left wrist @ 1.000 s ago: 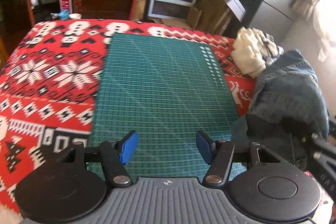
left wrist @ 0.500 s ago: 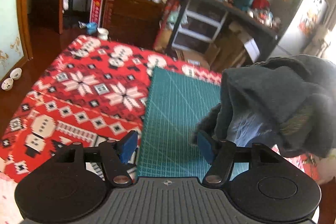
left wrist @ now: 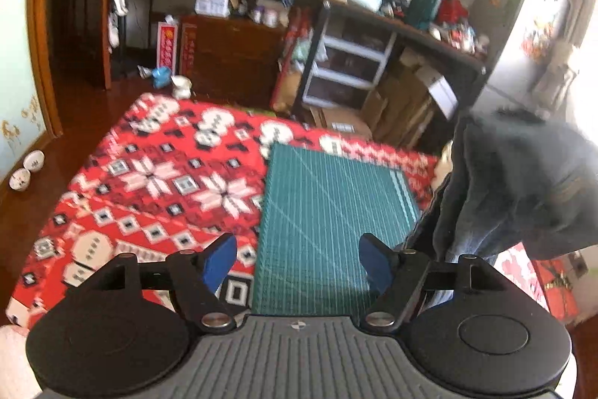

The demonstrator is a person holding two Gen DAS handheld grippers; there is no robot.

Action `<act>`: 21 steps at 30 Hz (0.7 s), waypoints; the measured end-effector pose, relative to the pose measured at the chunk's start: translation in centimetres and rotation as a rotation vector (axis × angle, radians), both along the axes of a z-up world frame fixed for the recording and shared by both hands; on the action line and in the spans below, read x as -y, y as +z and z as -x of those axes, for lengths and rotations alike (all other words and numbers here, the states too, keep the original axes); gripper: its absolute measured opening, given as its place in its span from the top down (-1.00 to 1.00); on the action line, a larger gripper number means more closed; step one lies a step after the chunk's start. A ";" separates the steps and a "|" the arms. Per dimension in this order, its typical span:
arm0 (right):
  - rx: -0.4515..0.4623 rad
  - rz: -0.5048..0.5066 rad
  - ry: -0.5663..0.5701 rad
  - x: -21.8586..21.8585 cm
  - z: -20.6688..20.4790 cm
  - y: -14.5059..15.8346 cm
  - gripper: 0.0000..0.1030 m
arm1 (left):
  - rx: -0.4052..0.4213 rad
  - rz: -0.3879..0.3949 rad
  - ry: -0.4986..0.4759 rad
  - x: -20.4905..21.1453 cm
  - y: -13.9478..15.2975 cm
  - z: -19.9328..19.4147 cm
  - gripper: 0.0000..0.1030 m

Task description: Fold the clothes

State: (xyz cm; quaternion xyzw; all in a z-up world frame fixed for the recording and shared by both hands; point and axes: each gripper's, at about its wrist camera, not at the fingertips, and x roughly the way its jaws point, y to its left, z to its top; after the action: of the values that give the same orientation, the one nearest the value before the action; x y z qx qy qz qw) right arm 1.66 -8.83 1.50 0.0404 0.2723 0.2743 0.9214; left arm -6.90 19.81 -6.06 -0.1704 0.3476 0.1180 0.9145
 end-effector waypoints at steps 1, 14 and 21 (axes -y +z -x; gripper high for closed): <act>-0.033 0.012 -0.025 0.9 -0.8 -1.3 0.55 | -0.016 -0.001 -0.014 0.3 -0.6 -0.4 -0.39; -0.254 0.166 -0.255 9.5 -7.1 -19.2 0.45 | -0.135 -0.076 -0.179 5.4 -6.9 -5.3 -0.39; -0.273 0.186 -0.279 9.7 -7.1 -20.2 -0.02 | -0.121 -0.060 -0.257 7.3 -8.7 -8.4 -0.39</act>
State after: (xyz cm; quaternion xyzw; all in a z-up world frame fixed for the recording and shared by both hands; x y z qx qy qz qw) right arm 8.73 -18.54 -18.68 0.0294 0.4103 0.1100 0.9048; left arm 1.48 12.49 -14.73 -0.0897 0.4176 0.0204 0.9040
